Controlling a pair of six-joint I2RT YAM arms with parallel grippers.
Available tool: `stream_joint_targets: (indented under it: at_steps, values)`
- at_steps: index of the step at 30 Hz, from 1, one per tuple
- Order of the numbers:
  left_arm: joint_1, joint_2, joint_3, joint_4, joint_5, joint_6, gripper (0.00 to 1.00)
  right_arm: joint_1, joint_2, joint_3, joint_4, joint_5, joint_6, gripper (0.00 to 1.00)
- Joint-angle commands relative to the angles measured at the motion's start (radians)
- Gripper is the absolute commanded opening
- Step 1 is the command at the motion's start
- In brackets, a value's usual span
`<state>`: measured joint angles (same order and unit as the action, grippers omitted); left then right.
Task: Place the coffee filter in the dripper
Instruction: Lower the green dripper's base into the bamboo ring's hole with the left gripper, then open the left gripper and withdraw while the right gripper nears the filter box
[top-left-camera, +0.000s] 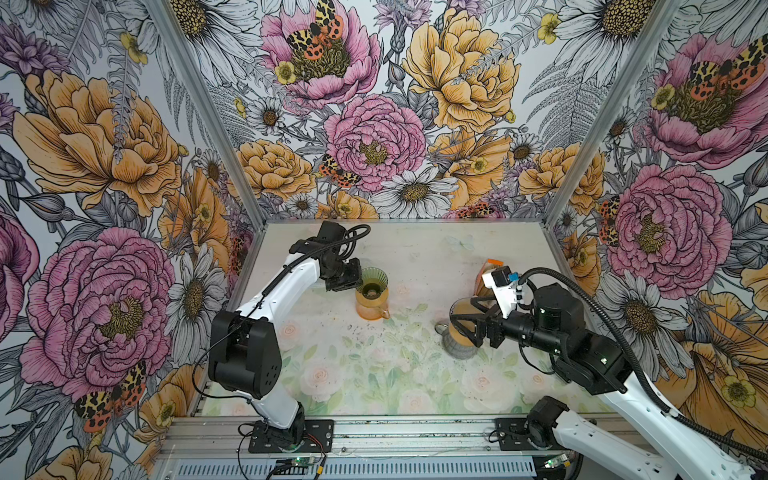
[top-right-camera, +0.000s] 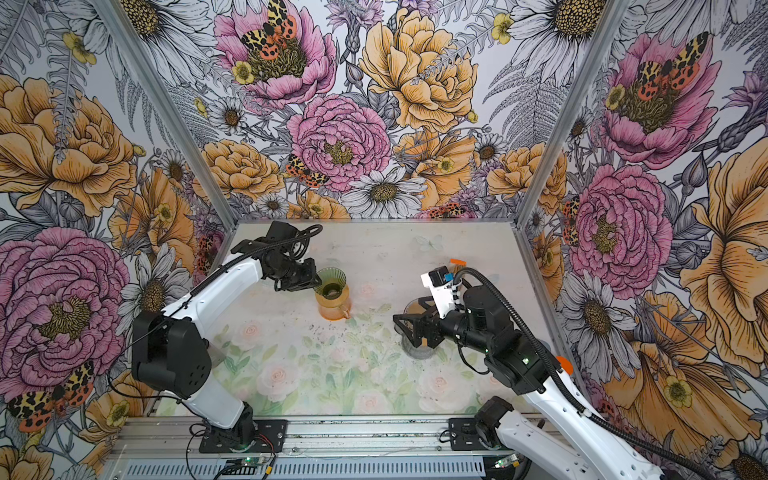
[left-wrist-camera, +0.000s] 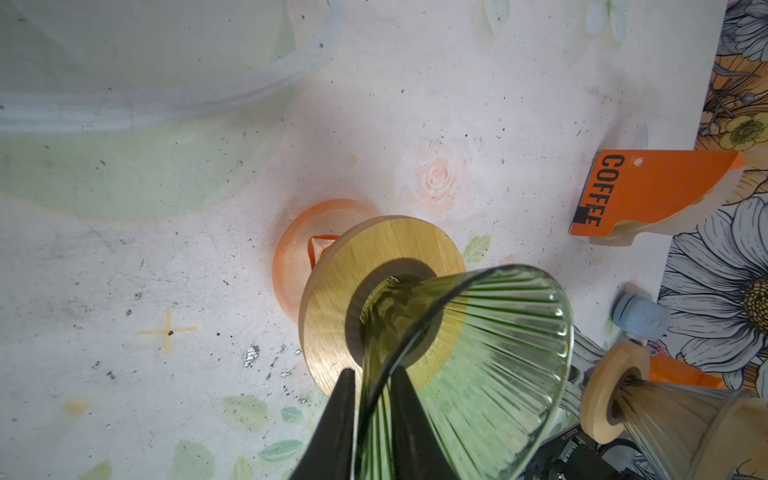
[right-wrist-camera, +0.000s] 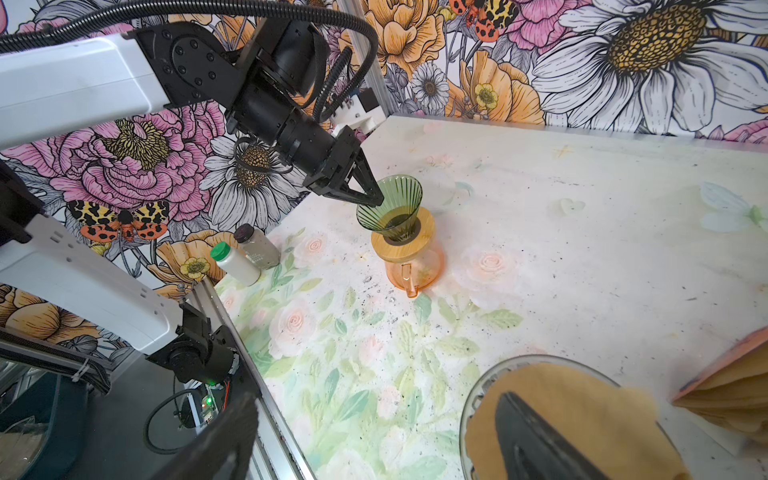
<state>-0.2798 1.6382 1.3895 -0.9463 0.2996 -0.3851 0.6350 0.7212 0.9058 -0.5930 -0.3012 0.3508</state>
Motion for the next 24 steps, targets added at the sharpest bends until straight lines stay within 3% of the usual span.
stream_joint_targets:
  at_steps: [1, 6, 11, 18, 24]
  values:
    - [-0.007, 0.004, 0.028, 0.002, -0.016, 0.015, 0.21, -0.004, 0.004, -0.006, 0.010, -0.002, 0.002, 0.91]
    - [-0.004, -0.008, 0.024, 0.001, -0.018, 0.014, 0.27, -0.004, 0.006, -0.006, 0.010, 0.009, 0.008, 0.91]
    - [0.009, -0.048, 0.010, 0.001, -0.016, 0.006, 0.35, -0.004, 0.000, -0.004, 0.010, 0.054, 0.038, 0.98]
    - [0.027, -0.152, -0.007, -0.002, -0.007, 0.000, 0.46, -0.011, -0.026, 0.017, -0.039, 0.234, 0.071, 1.00]
    - [0.018, -0.238, -0.021, 0.000, -0.013, 0.012, 0.53, -0.084, 0.046, 0.098, -0.093, 0.271, 0.154, 0.99]
